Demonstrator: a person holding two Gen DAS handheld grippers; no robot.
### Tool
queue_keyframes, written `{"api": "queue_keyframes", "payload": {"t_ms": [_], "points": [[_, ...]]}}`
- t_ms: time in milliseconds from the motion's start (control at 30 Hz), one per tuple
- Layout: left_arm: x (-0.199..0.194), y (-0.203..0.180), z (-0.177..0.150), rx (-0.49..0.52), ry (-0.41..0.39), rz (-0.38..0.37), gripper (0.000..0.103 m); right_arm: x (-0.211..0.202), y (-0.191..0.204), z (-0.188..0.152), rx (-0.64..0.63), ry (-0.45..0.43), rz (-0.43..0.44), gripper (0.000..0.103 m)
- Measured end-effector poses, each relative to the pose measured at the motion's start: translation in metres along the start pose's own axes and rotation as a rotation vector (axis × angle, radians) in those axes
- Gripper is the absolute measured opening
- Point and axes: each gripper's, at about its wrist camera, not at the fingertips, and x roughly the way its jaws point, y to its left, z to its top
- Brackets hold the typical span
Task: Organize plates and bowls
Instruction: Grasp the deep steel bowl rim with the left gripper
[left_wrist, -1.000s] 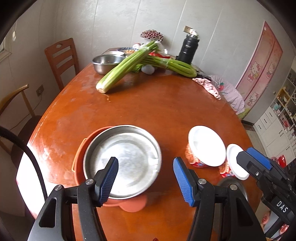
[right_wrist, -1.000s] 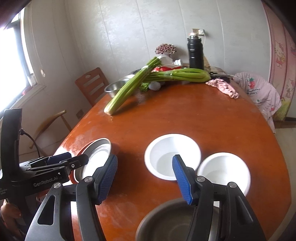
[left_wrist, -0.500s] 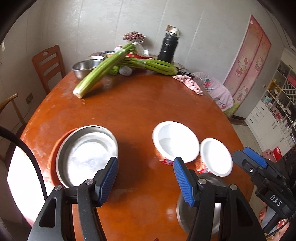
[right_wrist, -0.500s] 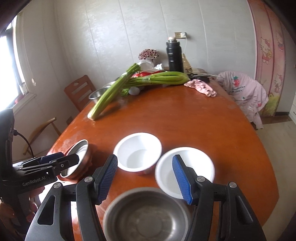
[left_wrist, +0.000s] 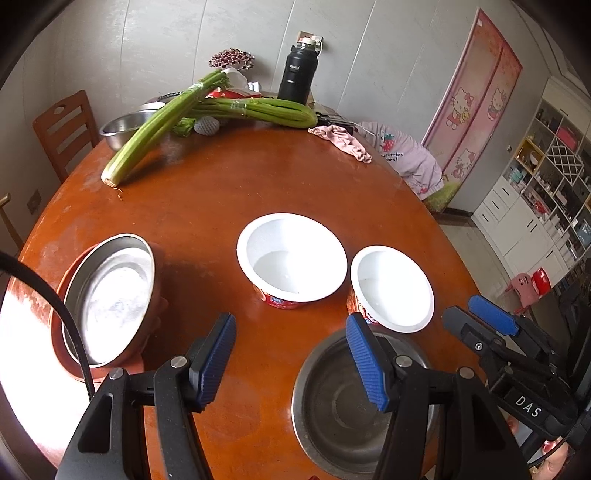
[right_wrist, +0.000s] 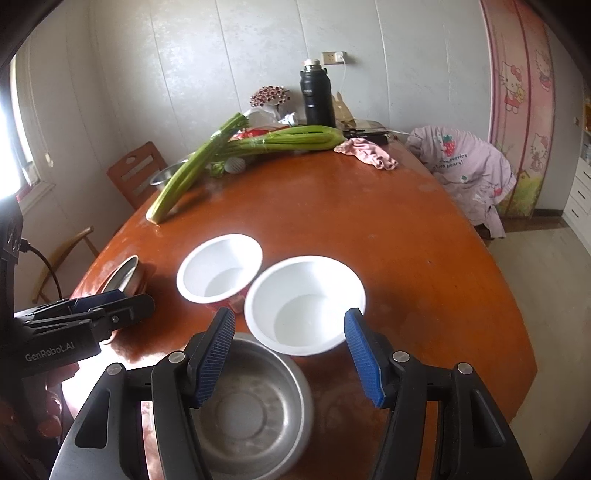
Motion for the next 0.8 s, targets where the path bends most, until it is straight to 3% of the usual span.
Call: {"api": "queue_keyframes", "payload": {"t_ms": [800], "points": [[0.042,-0.009,-0.040,0.019,0.116,-0.002,0.061,0.027,-0.003,-0.054,-0.048,0.156,0.019,0.063]]}}
